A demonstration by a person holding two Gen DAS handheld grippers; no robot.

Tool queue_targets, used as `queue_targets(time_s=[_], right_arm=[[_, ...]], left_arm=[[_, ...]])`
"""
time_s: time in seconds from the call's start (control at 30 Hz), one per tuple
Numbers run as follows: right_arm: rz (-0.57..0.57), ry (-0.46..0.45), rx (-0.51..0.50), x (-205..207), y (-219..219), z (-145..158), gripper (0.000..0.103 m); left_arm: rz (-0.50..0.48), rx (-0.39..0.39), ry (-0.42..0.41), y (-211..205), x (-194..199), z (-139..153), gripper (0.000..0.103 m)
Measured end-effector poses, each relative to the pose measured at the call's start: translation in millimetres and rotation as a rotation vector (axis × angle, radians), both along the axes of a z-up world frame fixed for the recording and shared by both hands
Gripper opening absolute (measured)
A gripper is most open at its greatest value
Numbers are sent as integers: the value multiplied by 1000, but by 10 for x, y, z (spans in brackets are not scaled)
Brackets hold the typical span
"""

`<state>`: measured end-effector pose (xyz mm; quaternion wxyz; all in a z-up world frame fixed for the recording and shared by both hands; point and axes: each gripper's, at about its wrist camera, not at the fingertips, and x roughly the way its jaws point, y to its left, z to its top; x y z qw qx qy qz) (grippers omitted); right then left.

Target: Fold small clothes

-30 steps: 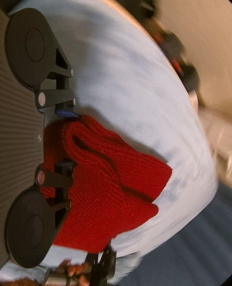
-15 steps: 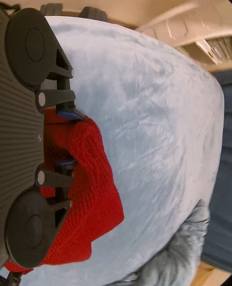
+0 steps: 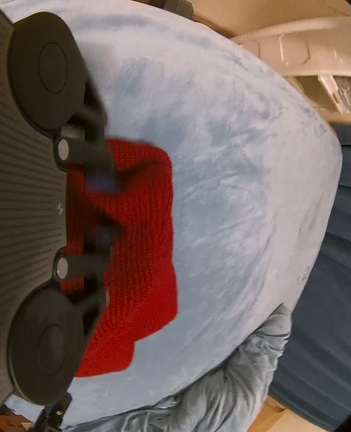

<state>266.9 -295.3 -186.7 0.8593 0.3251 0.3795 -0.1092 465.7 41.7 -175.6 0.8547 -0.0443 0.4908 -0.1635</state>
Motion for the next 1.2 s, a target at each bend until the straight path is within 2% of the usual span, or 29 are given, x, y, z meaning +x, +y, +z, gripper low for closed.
queue_targets(time_s=[0.03, 0.1, 0.17, 0.2, 0.23, 0.33, 0.37, 0.4, 0.43, 0.47, 0.5, 0.6, 0.67, 0.73, 0.8, 0.83, 0.93, 1.0, 1.03, 1.1, 1.2], right_arm=[[37, -17, -12, 147, -6, 10, 70], [121, -43, -52, 470, 32, 13, 70], [207, -46, -65, 762, 99, 5, 63], [224, -50, -54, 847, 120, 17, 55], [231, -59, -38, 912, 144, 26, 55], [211, -53, -85, 971, 240, -33, 56], [211, -31, -103, 959, 258, -86, 56], [209, -8, -109, 925, 259, -140, 56], [204, 2, -102, 889, 236, -167, 57], [194, 6, -99, 832, 187, -176, 58], [188, 13, -108, 791, 159, -169, 59], [165, 68, -169, 585, 74, -96, 61], [183, 89, -195, 378, 73, -15, 64], [220, 84, -217, 121, 150, 98, 70], [262, 70, -246, -160, 300, 238, 75], [280, 67, -265, -275, 392, 301, 79], [368, 116, -330, -547, 696, 453, 82], [393, 98, -347, -738, 841, 558, 82], [389, 95, -353, -834, 885, 615, 82], [374, 71, -352, -1047, 939, 733, 82], [376, 28, -366, -1313, 1003, 851, 82]], left_arm=[[15, -4, -13, 28, -23, 44, 17], [47, -31, -33, 140, -111, 176, 15], [73, -56, -59, 257, -217, 332, 14], [78, -66, -78, 315, -264, 395, 14], [86, -62, -88, 364, -275, 399, 14], [90, 14, -21, 330, -77, 150, 16], [94, 36, 26, 290, 15, 4, 21], [106, 54, 41, 256, 46, -79, 31], [112, 62, 34, 231, 49, -104, 35], [125, 72, 17, 224, 22, -91, 47], [140, 84, 2, 235, -20, -62, 64], [157, 158, -46, 310, -229, 80, 87], [155, 245, -92, 320, -461, 229, 89], [129, 303, -151, 313, -792, 388, 102], [144, 343, -237, 265, -1256, 545, 103], [136, 336, -260, 243, -1468, 602, 103], [146, 293, -210, 117, -1980, 695, 103], [176, 269, -177, 10, -2312, 747, 103], [190, 279, -157, -54, -2466, 766, 103], [143, 297, -148, -167, -2717, 789, 103], [144, 328, -187, -225, -3034, 809, 103]])
